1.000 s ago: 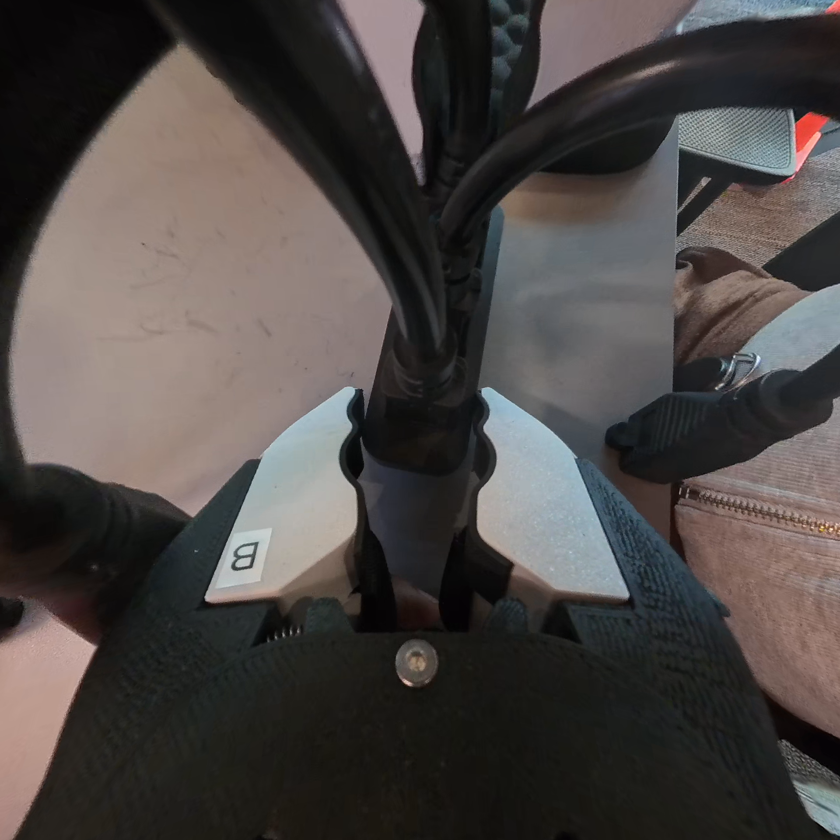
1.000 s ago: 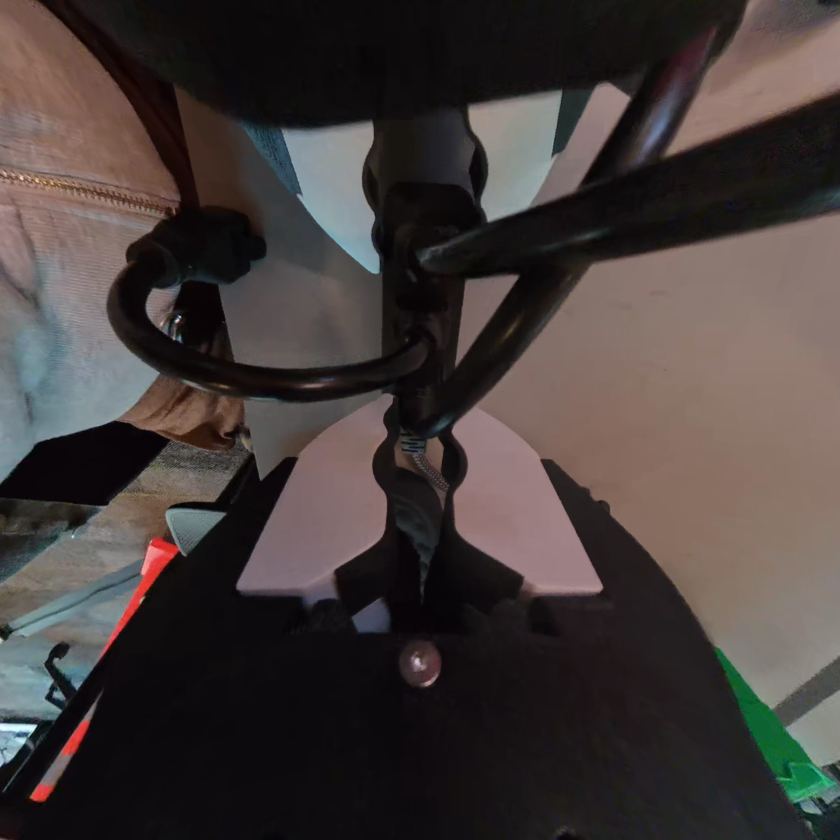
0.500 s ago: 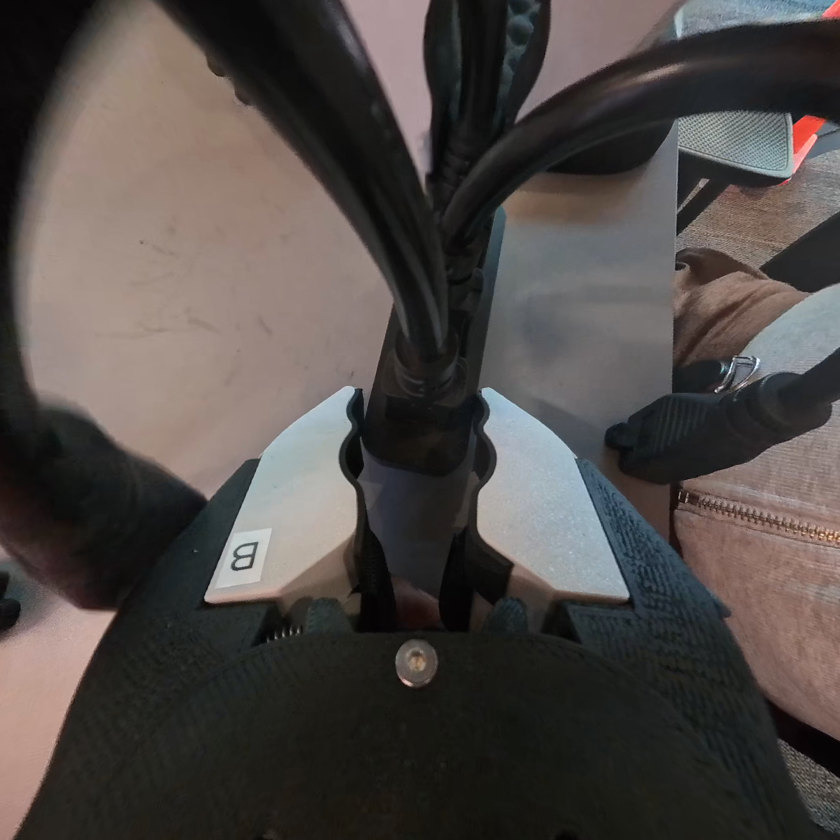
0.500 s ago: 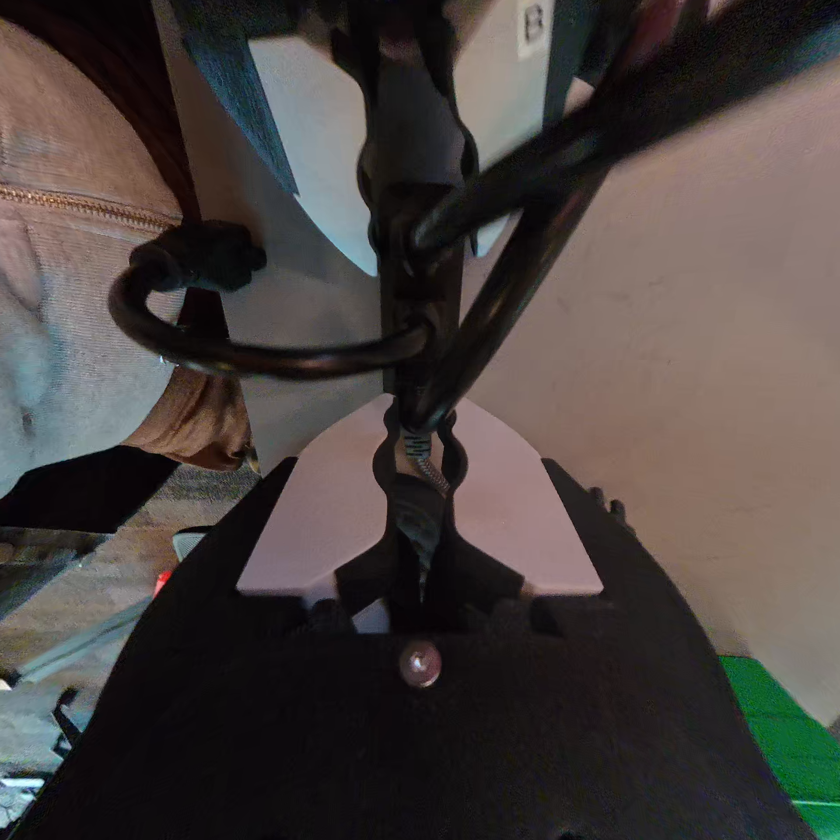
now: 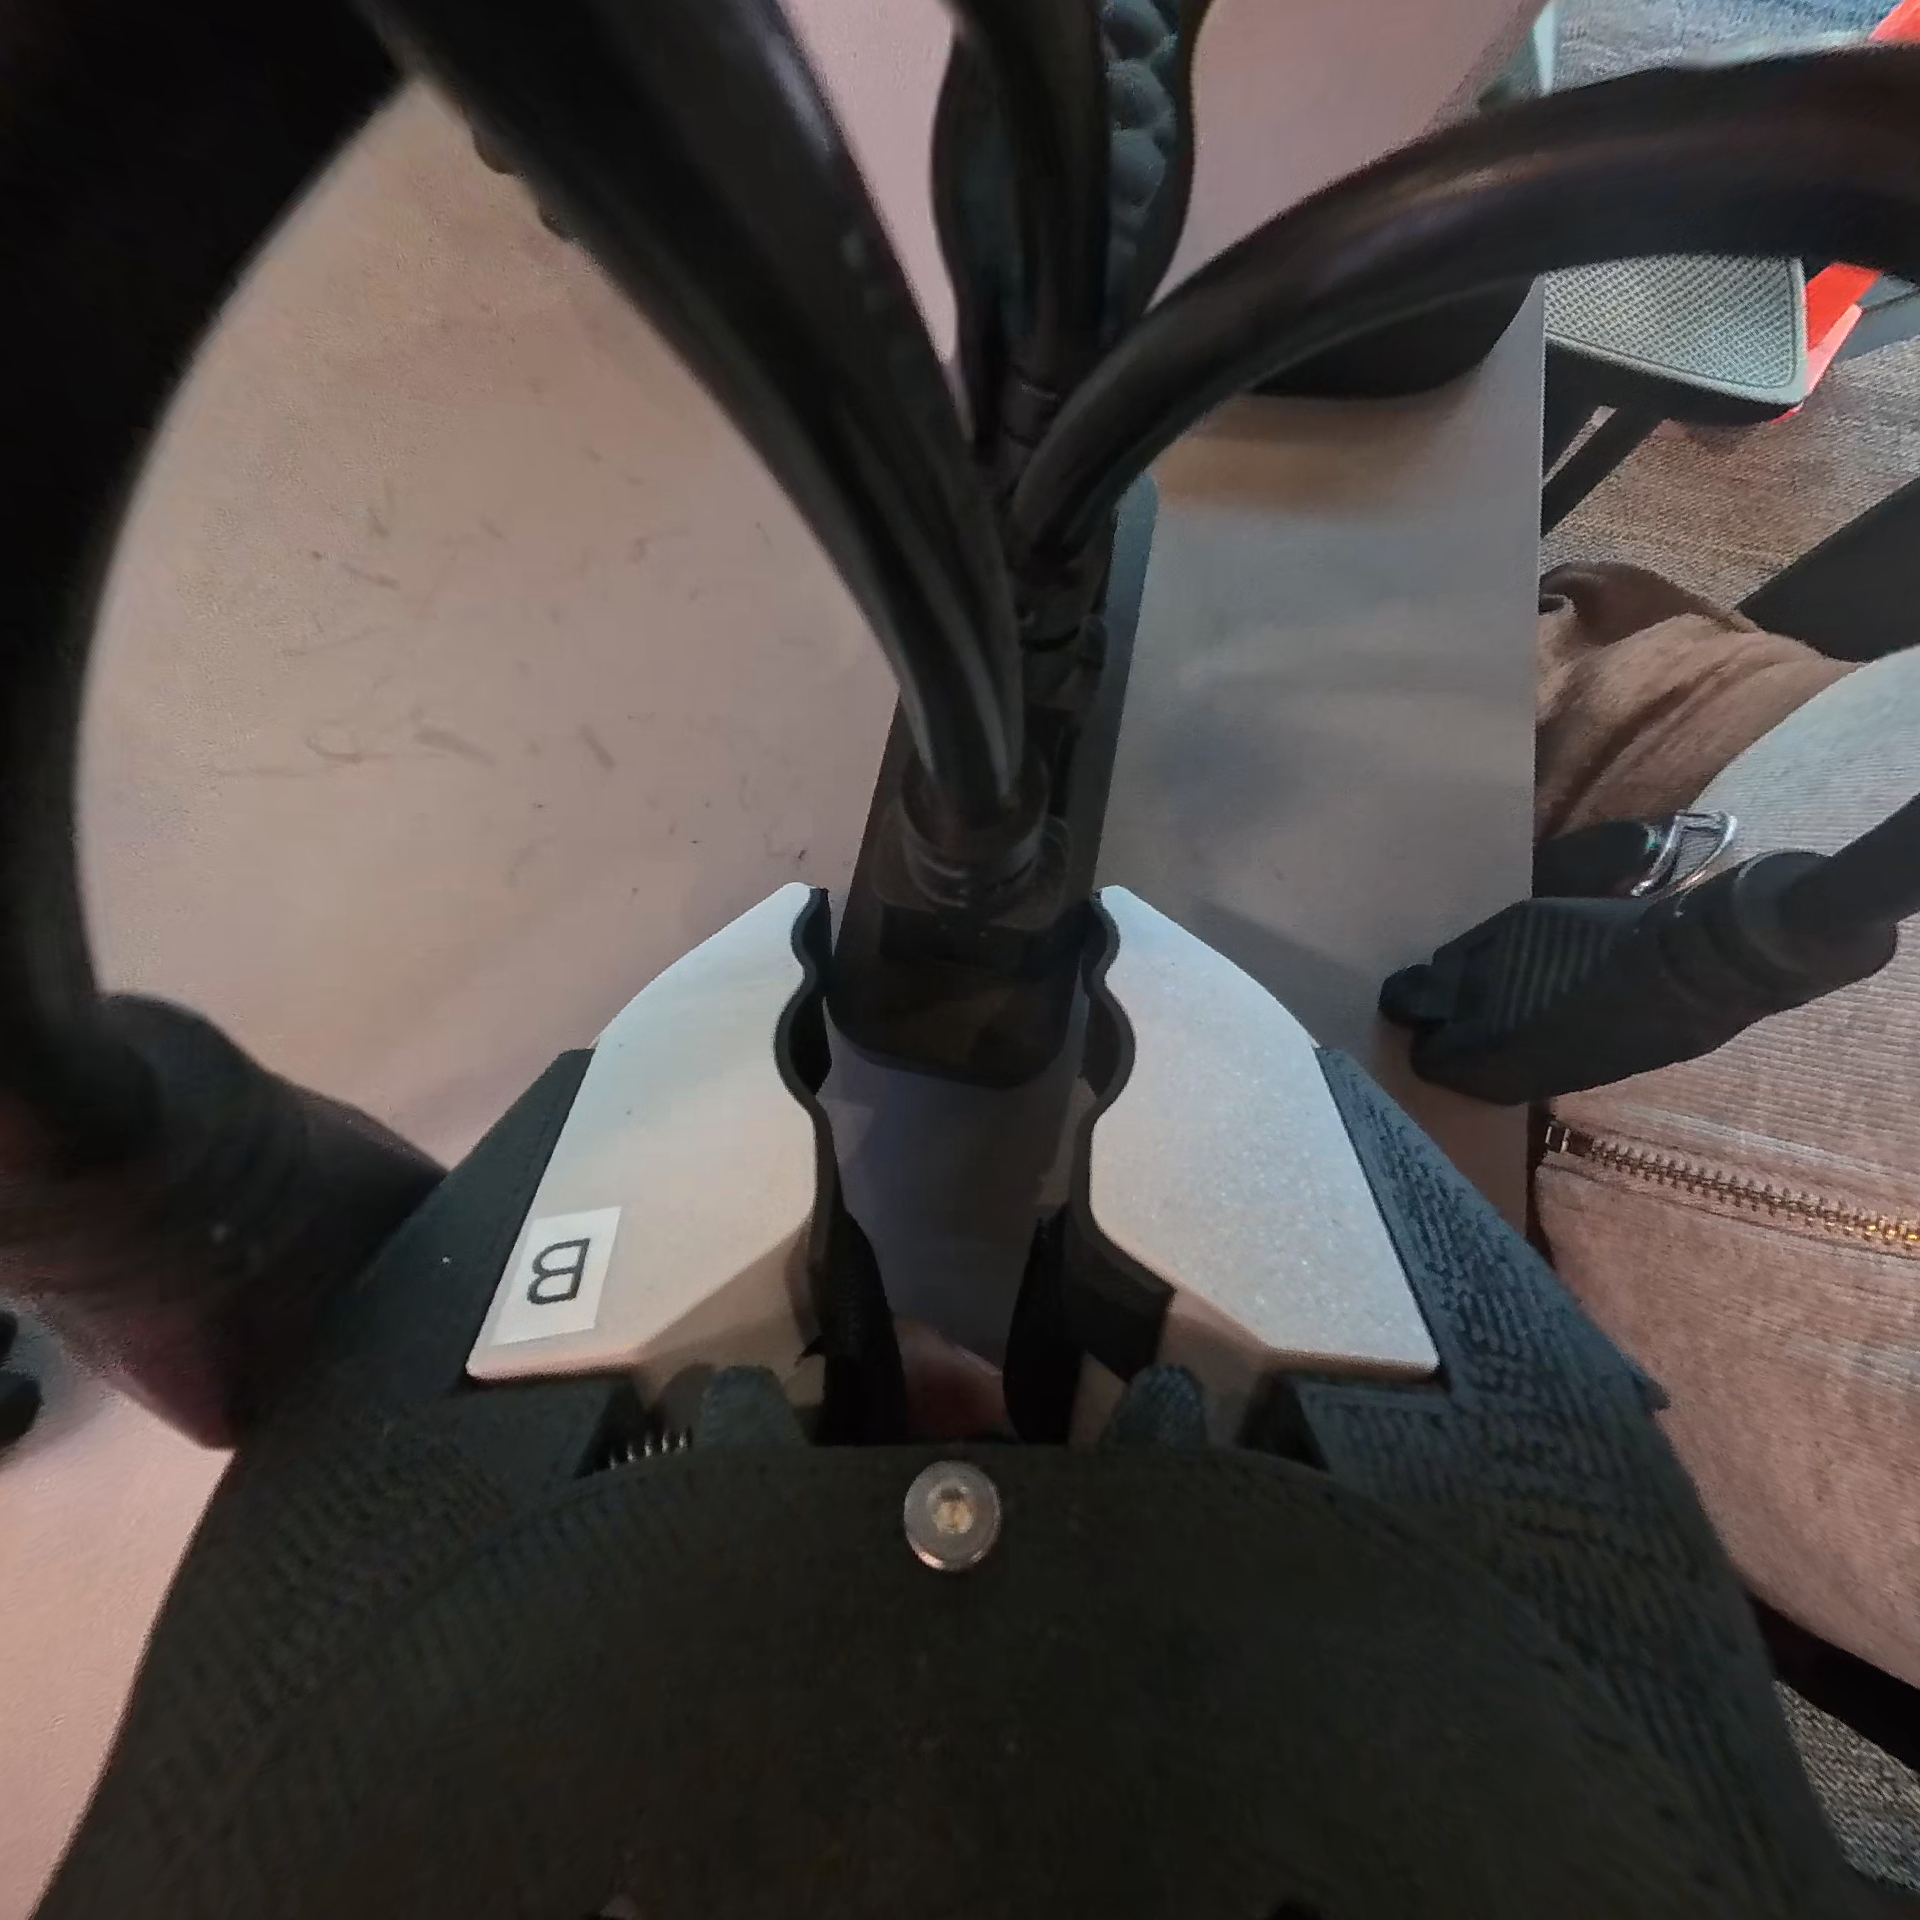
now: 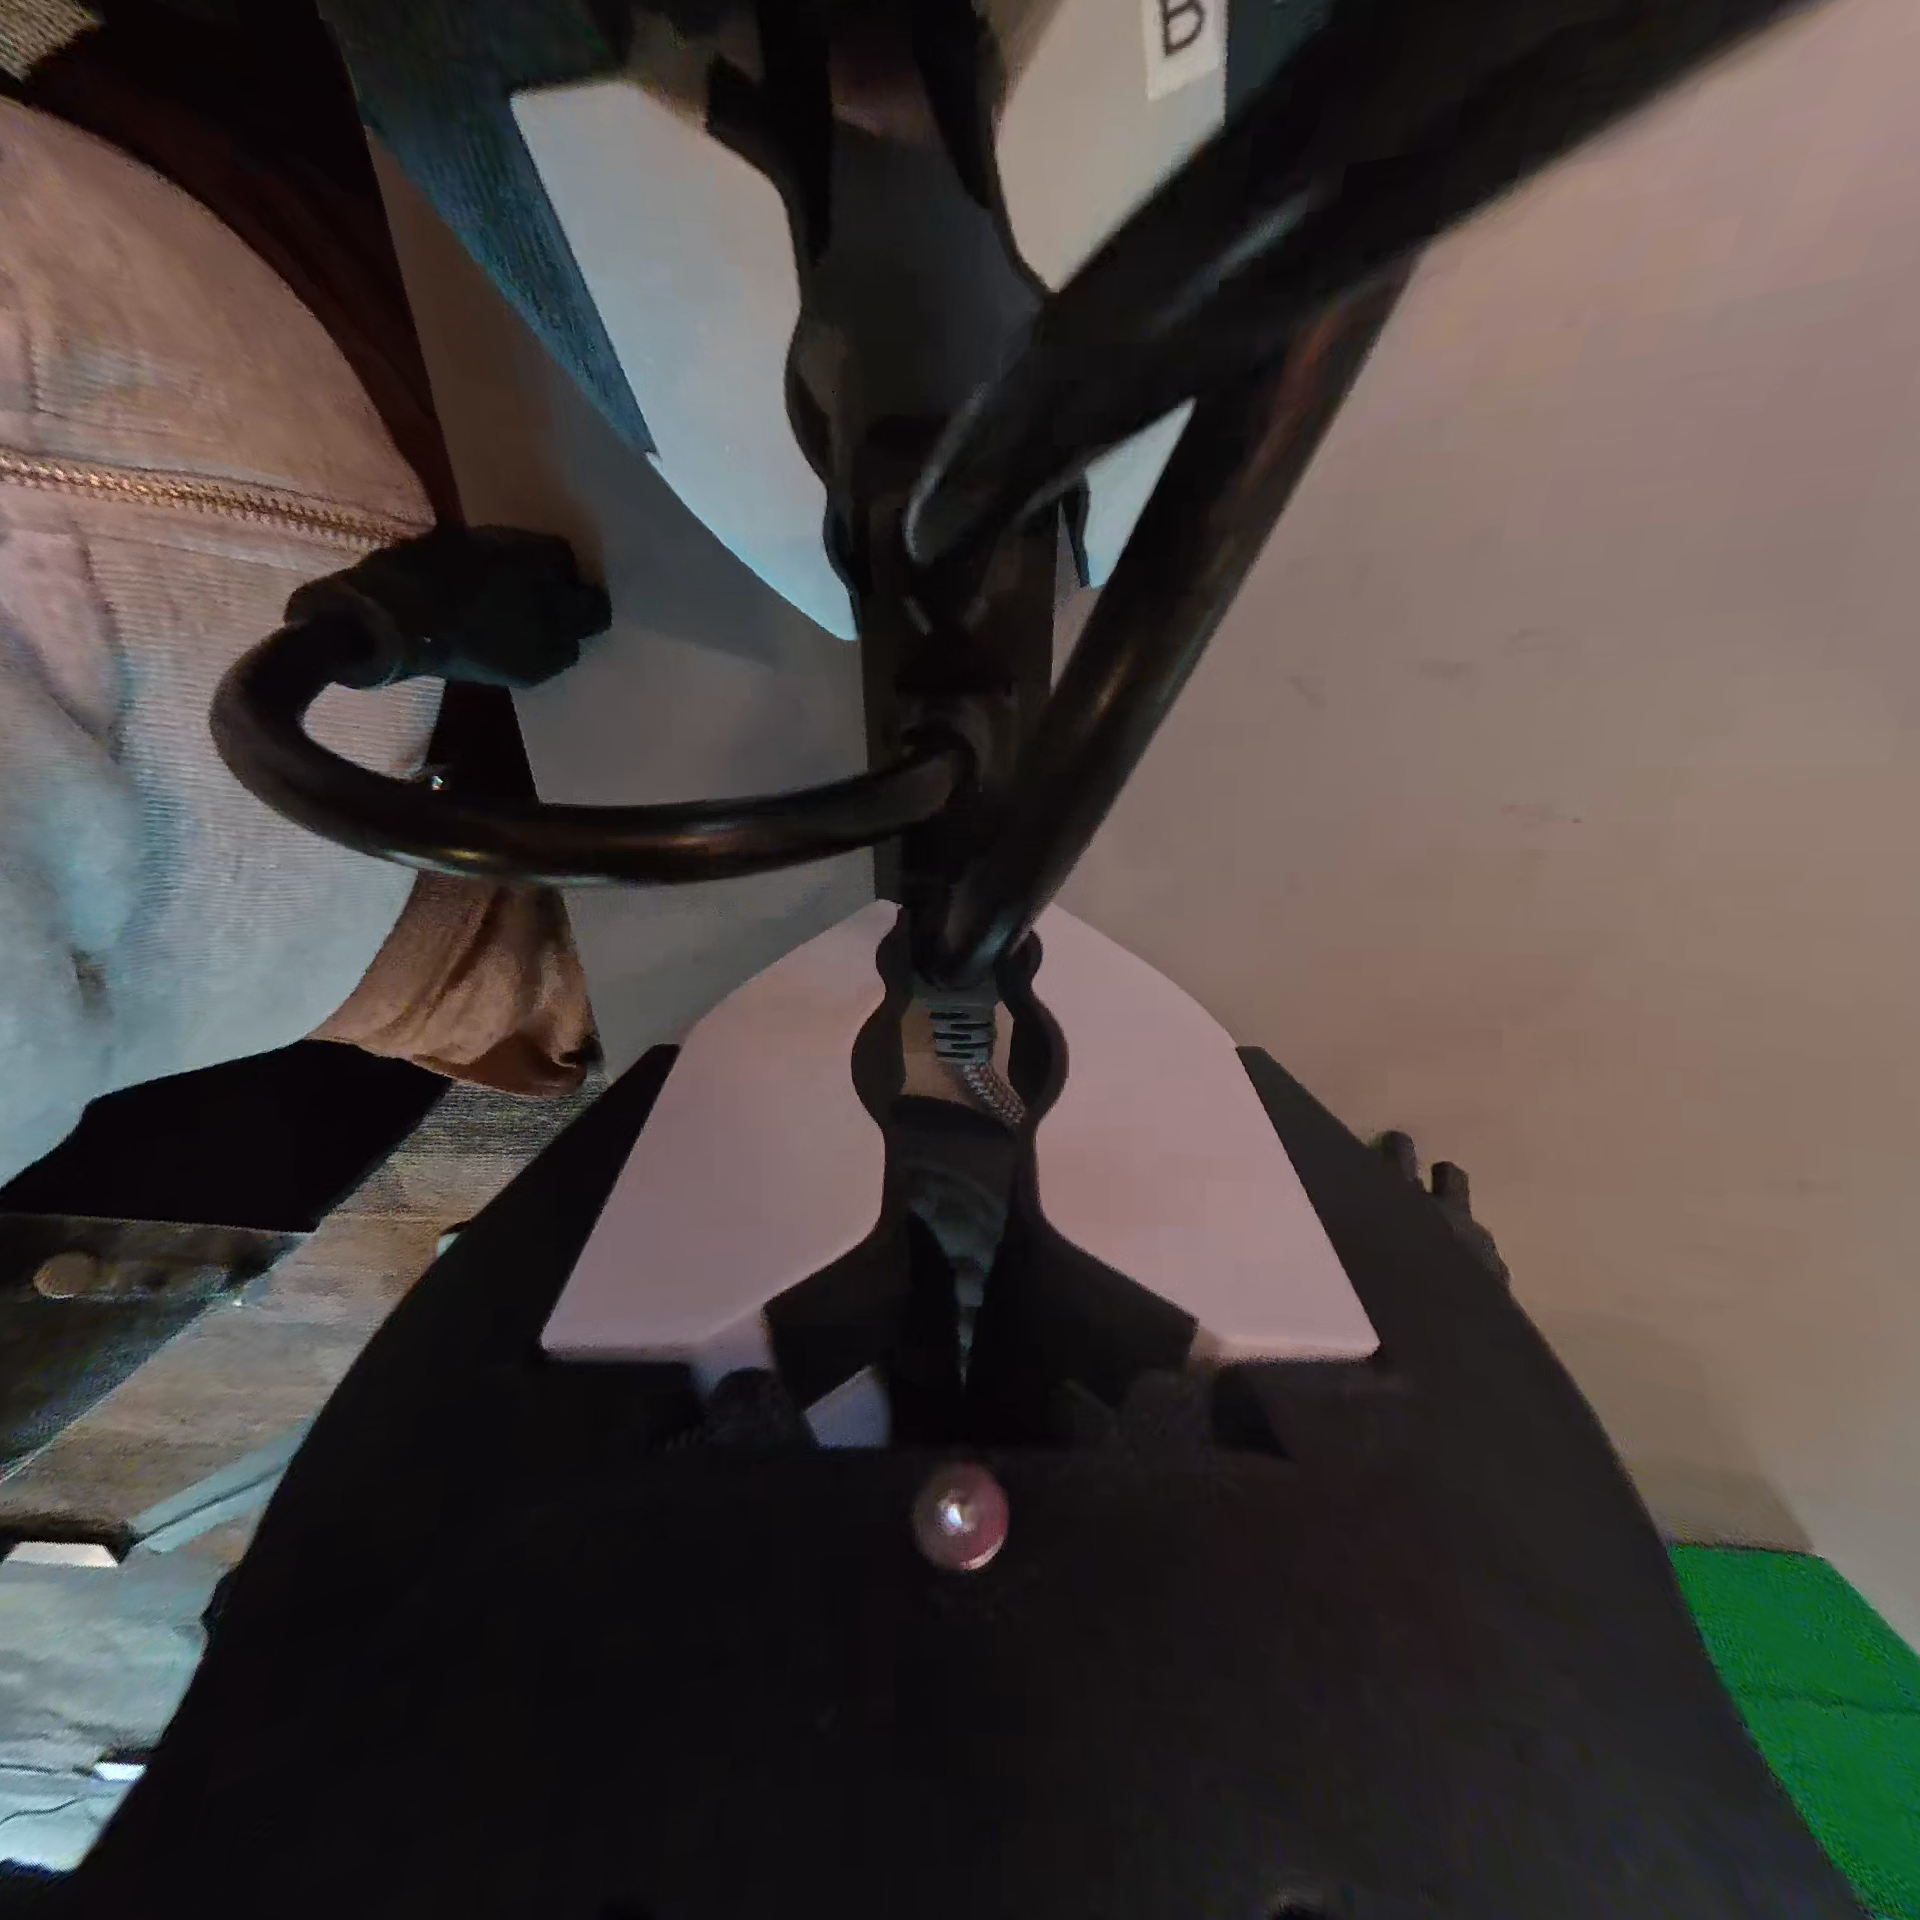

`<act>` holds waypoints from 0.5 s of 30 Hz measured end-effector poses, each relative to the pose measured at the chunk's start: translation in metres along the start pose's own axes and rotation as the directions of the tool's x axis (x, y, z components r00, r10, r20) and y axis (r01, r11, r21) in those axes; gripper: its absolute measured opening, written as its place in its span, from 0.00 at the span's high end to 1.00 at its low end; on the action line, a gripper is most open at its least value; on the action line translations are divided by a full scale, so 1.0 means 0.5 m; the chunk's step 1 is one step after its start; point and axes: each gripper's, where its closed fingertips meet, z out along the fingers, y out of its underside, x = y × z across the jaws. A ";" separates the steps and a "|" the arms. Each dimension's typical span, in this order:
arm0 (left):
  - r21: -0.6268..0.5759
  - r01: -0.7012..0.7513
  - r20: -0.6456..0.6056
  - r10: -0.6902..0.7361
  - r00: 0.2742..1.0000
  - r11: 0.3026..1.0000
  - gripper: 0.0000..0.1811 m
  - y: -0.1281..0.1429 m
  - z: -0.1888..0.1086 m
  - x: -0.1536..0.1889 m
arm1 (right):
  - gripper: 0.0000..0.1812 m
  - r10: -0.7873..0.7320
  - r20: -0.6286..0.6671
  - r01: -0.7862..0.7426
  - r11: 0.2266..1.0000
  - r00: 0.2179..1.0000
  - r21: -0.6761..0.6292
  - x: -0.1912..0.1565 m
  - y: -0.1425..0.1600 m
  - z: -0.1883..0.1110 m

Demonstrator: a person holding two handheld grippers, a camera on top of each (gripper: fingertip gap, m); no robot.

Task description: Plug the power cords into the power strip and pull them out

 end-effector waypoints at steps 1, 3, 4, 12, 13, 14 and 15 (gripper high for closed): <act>-0.001 0.001 -0.001 -0.001 1.000 1.000 0.75 0.000 0.000 0.000 | 0.91 -0.013 0.008 0.014 1.000 1.000 -0.009 0.000 -0.004 0.001; -0.001 0.006 -0.001 -0.006 1.000 1.000 0.75 0.001 -0.001 -0.001 | 0.91 -0.042 -0.018 0.041 0.999 0.999 -0.029 -0.001 -0.007 0.003; -0.001 0.003 0.001 -0.003 1.000 1.000 0.75 0.001 -0.001 -0.001 | 0.91 -0.034 -0.030 0.034 0.999 0.999 -0.009 -0.002 -0.005 0.004; -0.002 -0.002 0.005 0.002 1.000 1.000 0.74 0.001 0.000 -0.001 | 0.91 -0.012 -0.011 0.012 0.999 1.000 0.030 -0.001 -0.003 0.005; -0.003 0.001 0.003 -0.001 1.000 1.000 0.74 0.001 0.000 -0.001 | 0.91 -0.021 0.001 0.021 1.000 1.000 0.013 -0.001 -0.004 0.005; -0.004 0.000 0.004 0.000 1.000 1.000 0.74 0.001 0.000 -0.001 | 0.91 -0.037 -0.002 0.037 0.999 0.999 -0.013 -0.001 -0.005 0.005; -0.003 -0.001 0.005 0.001 1.000 1.000 0.74 0.001 0.000 -0.001 | 0.91 -0.050 -0.012 0.050 0.998 0.999 -0.033 -0.001 -0.006 0.006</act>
